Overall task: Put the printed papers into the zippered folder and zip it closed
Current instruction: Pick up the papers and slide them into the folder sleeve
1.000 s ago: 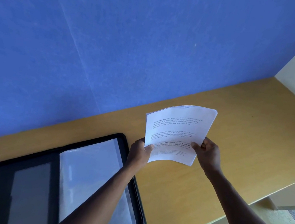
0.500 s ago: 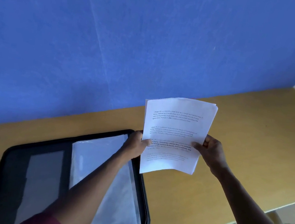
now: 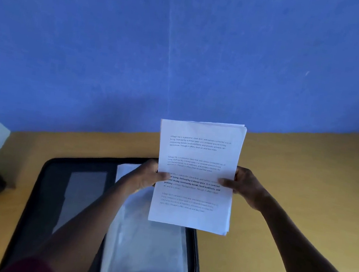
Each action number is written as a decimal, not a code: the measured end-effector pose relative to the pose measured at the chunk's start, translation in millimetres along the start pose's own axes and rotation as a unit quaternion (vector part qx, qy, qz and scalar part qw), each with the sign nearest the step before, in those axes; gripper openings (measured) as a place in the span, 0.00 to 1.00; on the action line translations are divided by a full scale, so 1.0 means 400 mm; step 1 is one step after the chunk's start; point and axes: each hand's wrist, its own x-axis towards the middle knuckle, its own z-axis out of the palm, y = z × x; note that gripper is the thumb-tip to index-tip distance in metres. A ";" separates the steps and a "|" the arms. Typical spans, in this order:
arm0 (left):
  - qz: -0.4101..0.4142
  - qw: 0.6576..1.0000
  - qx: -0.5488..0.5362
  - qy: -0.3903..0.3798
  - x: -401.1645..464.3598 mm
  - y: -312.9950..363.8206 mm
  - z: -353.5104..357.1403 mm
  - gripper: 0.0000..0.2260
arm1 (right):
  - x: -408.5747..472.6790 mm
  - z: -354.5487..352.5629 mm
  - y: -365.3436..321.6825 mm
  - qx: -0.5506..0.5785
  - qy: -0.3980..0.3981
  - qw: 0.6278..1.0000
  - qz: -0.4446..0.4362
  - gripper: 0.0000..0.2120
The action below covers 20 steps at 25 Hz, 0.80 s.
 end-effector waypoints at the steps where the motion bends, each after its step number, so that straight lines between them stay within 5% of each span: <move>1: -0.001 1.000 -0.009 0.005 -0.008 -0.009 -0.014 0.14 | 0.014 0.016 -0.002 -0.001 0.000 1.000 -0.003 0.16; 13: 0.017 0.984 -0.025 0.178 -0.022 -0.069 -0.136 0.09 | 0.200 0.141 -0.069 -0.020 0.031 0.999 -0.027 0.12; 17: -0.026 0.962 -0.155 0.224 -0.019 -0.110 -0.122 0.21 | 0.261 0.134 -0.106 -0.028 0.056 0.997 -0.035 0.12; 20: -0.071 0.951 0.027 0.300 -0.016 -0.162 -0.117 0.16 | 0.301 0.124 -0.122 -0.042 0.082 0.995 -0.037 0.11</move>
